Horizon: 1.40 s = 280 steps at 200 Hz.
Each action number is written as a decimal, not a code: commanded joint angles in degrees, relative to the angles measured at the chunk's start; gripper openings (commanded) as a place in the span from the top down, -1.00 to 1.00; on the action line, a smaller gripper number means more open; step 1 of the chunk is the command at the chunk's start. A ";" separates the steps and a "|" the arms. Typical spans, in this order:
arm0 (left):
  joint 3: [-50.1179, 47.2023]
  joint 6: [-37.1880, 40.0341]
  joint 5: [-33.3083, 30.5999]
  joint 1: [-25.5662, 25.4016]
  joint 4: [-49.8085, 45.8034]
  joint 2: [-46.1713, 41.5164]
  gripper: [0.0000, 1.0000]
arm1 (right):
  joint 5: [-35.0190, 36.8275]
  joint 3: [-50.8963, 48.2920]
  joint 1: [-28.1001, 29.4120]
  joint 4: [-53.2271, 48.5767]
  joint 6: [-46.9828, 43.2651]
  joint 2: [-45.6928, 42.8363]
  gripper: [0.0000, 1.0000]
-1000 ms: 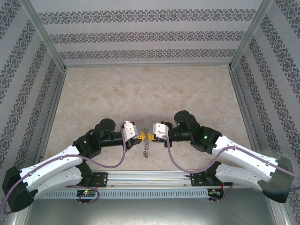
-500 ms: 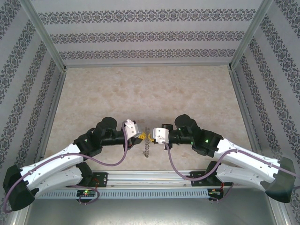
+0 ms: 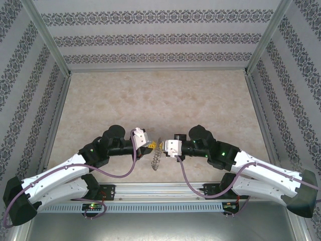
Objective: Put the keys on the keyring
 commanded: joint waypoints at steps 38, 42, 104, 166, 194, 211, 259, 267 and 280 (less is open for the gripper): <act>2.05 -0.76 -1.02 0.30 5.52 -1.85 1.00 | -0.84 -1.81 1.10 -1.56 -0.35 -1.49 1.00; 2.08 -0.75 -0.88 0.30 5.57 -1.86 1.00 | -0.84 -1.81 1.10 -1.51 -0.38 -1.54 1.00; 1.98 -0.49 -1.04 0.37 5.80 -2.13 1.00 | 0.19 -2.16 1.10 -0.94 0.02 -2.16 1.00; 1.86 -0.31 -1.14 0.37 5.90 -2.14 1.00 | -0.69 -1.81 -0.12 -0.16 3.39 -4.25 1.00; 1.81 -0.31 -1.23 0.37 5.96 -2.20 1.00 | -2.94 -1.72 -0.84 -0.23 4.89 -5.43 1.00; 1.71 -0.31 -1.23 0.37 6.02 -2.46 1.00 | -3.05 -1.46 -0.83 -0.64 5.25 -5.33 1.00; 1.15 -0.22 -1.77 0.37 5.95 -3.01 1.00 | -1.96 -1.11 -1.48 -0.58 6.50 -5.75 1.00; 1.10 -0.18 -1.83 0.37 6.02 -3.02 1.00 | -1.43 -1.18 -1.77 -0.54 6.97 -6.08 1.00; 0.91 -0.29 -1.91 0.37 6.11 -3.19 1.00 | -0.44 -1.28 -2.59 -0.24 8.14 -6.74 1.00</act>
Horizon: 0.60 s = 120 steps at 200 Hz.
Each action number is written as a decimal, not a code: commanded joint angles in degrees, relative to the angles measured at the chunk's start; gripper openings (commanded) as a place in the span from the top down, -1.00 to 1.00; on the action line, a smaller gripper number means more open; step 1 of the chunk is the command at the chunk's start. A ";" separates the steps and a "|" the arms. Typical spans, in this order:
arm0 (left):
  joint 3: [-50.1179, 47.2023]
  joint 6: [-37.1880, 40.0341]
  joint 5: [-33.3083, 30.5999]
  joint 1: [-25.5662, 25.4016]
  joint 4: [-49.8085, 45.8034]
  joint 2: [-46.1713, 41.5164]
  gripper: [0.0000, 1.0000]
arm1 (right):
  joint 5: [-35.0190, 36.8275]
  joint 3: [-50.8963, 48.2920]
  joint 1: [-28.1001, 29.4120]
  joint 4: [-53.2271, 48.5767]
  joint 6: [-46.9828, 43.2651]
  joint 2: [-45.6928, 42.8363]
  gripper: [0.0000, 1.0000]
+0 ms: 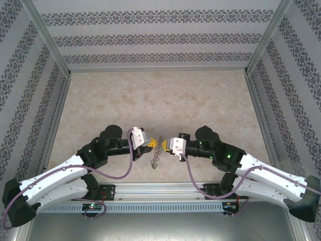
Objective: Put the keys on the keyring
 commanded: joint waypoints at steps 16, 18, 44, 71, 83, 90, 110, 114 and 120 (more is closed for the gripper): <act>0.77 -0.40 -2.15 0.37 3.36 -1.51 1.00 | -1.23 -0.42 -1.97 -0.65 3.45 -2.94 1.00; 0.77 -0.41 -2.16 0.37 3.38 -1.52 1.00 | -1.44 -0.49 -1.98 -0.55 3.46 -2.92 1.00; 0.88 -0.47 -2.01 0.37 3.42 -1.47 1.00 | -2.75 -1.07 -1.98 -0.17 2.59 -3.15 1.00; 0.90 -0.55 -2.00 0.38 3.15 -1.66 1.00 | -4.50 -2.90 -1.94 2.67 2.44 -5.14 1.00; 0.86 -0.60 -1.95 0.37 3.18 -1.62 1.00 | -5.22 -3.52 -1.98 3.78 2.48 -5.70 1.00; 0.94 -0.59 -1.87 0.37 3.30 -1.50 1.00 | -5.62 -3.81 -1.92 4.08 2.44 -5.94 1.00; 0.93 -0.64 -1.60 0.37 3.51 -1.32 1.00 | -5.65 -3.78 -1.81 3.61 1.31 -5.50 1.00; 0.96 -0.61 -1.53 0.35 3.51 -1.32 1.00 | -5.37 -3.64 -1.68 3.41 1.02 -5.31 1.00; 0.97 -0.60 -1.54 0.37 3.50 -1.18 1.00 | -4.89 -3.59 -1.35 3.29 0.50 -5.03 1.00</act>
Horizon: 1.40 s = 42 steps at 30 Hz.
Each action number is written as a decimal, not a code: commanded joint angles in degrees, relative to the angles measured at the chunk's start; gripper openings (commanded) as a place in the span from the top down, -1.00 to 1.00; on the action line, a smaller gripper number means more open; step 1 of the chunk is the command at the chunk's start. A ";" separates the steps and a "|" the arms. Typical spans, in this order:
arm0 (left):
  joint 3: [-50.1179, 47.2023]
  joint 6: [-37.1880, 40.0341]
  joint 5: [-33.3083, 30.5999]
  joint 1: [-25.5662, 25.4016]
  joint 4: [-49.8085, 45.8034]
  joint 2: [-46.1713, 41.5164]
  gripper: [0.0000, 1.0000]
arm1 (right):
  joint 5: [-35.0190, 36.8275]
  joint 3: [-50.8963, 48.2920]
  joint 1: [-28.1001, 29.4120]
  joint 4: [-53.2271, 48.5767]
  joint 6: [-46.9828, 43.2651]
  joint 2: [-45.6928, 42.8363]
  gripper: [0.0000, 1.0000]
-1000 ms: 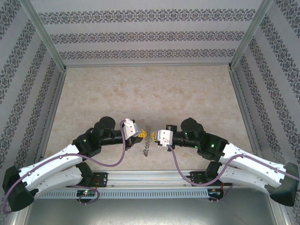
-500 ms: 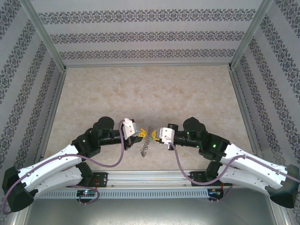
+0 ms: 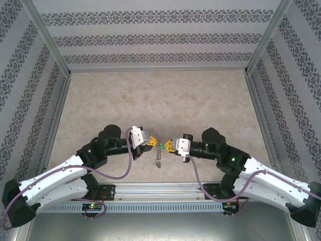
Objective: Put the keys on the keyring
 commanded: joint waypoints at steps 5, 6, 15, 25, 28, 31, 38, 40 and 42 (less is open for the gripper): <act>0.81 -0.57 -1.06 0.31 1.62 -1.13 1.00 | 0.04 -0.29 0.96 1.63 -2.07 0.26 1.00; 0.80 -0.58 -1.12 0.31 1.68 -1.25 1.00 | 0.66 -0.19 1.00 1.74 -1.79 0.28 1.00; 0.79 -0.23 -2.52 0.31 1.51 -1.34 1.00 | 6.33 -1.01 1.47 5.41 4.42 -0.71 0.48; 0.41 1.00 -7.62 0.26 0.95 -2.25 1.00 | 17.79 -0.25 9.57 10.09 4.85 4.69 0.42; 0.53 1.20 -9.35 0.22 0.18 -2.23 1.00 | 21.84 0.95 10.49 11.14 5.52 7.57 0.42; 0.49 1.23 -10.16 0.22 0.05 -2.47 1.00 | 23.70 1.56 10.84 12.44 6.14 9.64 0.42; 0.63 1.45 -9.77 0.22 -0.15 -2.45 1.00 | 27.69 2.54 11.10 13.18 6.50 10.84 0.44; 0.66 1.45 -9.62 0.22 -0.05 -2.37 1.00 | 28.32 2.81 11.09 13.50 6.26 10.69 0.44; 0.59 1.34 -9.28 0.22 0.17 -2.16 1.00 | 28.18 2.96 11.09 13.76 5.91 10.86 0.45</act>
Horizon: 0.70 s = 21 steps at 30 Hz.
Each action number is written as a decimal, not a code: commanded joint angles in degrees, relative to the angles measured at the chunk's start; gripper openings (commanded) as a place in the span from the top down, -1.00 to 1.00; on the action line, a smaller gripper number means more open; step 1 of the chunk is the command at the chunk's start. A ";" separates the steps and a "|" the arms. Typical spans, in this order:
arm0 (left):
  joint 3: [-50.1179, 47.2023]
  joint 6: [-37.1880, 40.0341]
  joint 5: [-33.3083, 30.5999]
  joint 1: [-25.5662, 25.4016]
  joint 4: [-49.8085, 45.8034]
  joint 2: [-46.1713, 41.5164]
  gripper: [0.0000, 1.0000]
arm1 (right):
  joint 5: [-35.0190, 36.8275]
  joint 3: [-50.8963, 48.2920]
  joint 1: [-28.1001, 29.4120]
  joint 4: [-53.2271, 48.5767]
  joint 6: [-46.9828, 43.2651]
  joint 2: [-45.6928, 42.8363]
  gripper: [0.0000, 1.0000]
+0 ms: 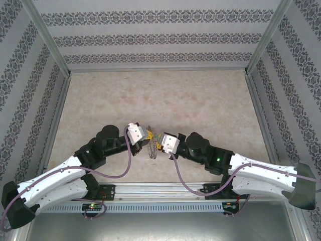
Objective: Put the keys on the keyring
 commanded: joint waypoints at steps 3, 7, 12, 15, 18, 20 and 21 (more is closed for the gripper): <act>0.68 0.99 1.42 0.22 0.96 -0.69 1.00 | 2.09 2.86 0.56 3.62 0.73 0.19 0.44; 0.67 1.08 1.54 0.22 0.83 -0.60 1.00 | 2.31 3.39 0.61 4.38 0.44 0.69 0.41; 0.58 1.16 1.47 0.22 0.84 -0.68 1.00 | 2.92 5.18 0.46 3.60 -0.12 2.92 0.44; 0.50 1.23 1.24 0.22 0.66 -1.09 1.00 | 3.90 5.60 0.44 2.21 -0.13 3.65 0.46; 0.28 1.20 1.06 0.22 0.67 -1.28 1.00 | 4.77 5.68 0.44 1.17 -0.11 3.27 0.54; 0.23 1.24 0.90 0.22 0.78 -1.45 1.00 | 5.33 5.52 0.39 0.04 0.17 2.68 0.57; 0.18 1.24 0.82 0.22 0.84 -1.54 1.00 | 5.45 5.43 0.41 -0.55 0.34 2.39 0.57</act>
